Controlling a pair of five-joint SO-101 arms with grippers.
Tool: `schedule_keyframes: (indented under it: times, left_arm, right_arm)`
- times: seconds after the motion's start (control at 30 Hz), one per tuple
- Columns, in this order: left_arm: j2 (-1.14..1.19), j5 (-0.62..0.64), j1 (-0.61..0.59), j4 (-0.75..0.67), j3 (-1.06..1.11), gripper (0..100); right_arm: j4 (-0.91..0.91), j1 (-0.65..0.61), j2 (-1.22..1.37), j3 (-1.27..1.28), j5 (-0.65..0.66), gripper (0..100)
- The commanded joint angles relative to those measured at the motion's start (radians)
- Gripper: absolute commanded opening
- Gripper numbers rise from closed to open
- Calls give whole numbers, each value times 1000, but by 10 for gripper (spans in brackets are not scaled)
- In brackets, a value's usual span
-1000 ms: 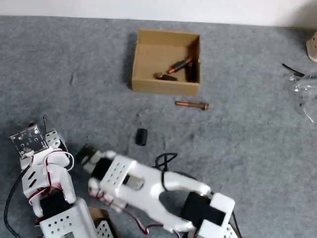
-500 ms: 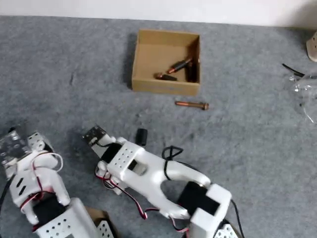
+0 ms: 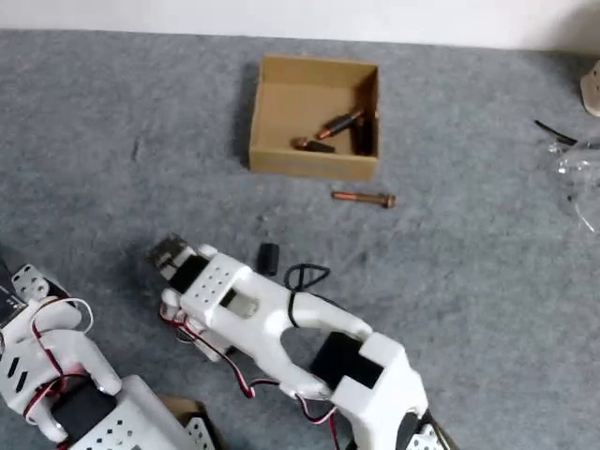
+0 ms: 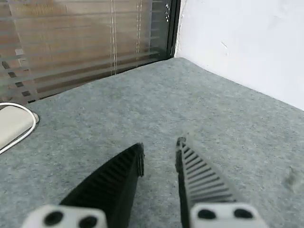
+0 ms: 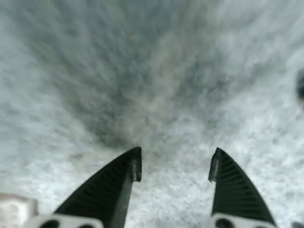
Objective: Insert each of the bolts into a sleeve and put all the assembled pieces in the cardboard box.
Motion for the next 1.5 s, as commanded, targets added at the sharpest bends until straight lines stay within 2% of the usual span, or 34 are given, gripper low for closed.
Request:
schedule_keyframes:
  times: [0.0, 0.2, 0.37, 0.57, 0.7, 0.83, 1.03, 1.23, 1.47]
  left_arm:
    - [-13, 9, -13, -2, -58, 116]
    - [-13, 11, -21, 2, -107, 116]
    - [-13, 8, -22, 3, -108, 116]
    - [-13, 6, -97, 3, -134, 118]
    - [-13, 6, -170, 3, -154, 118]
    - [-13, 6, -173, 3, -154, 118]
    - [-13, 6, -180, 3, -159, 119]
    - [-13, 6, -180, 3, -159, 119]
    - [-13, 8, -180, 25, -160, 119]
  right_arm:
    - [-19, -5, -18, -102, 12, 217]
    - [-191, -5, -18, -127, 15, 217]
    - [-245, -45, -2, -119, 15, 217]
    - [-223, -114, 168, -99, 15, 217]
    - [-116, -124, 245, -222, 12, 217]
    - [-47, -107, 266, -367, 9, 217]
    - [-50, -140, 275, -556, 14, 217]
    - [-113, -200, 305, -529, 17, 217]
    - [-113, -216, 496, -573, 15, 217]
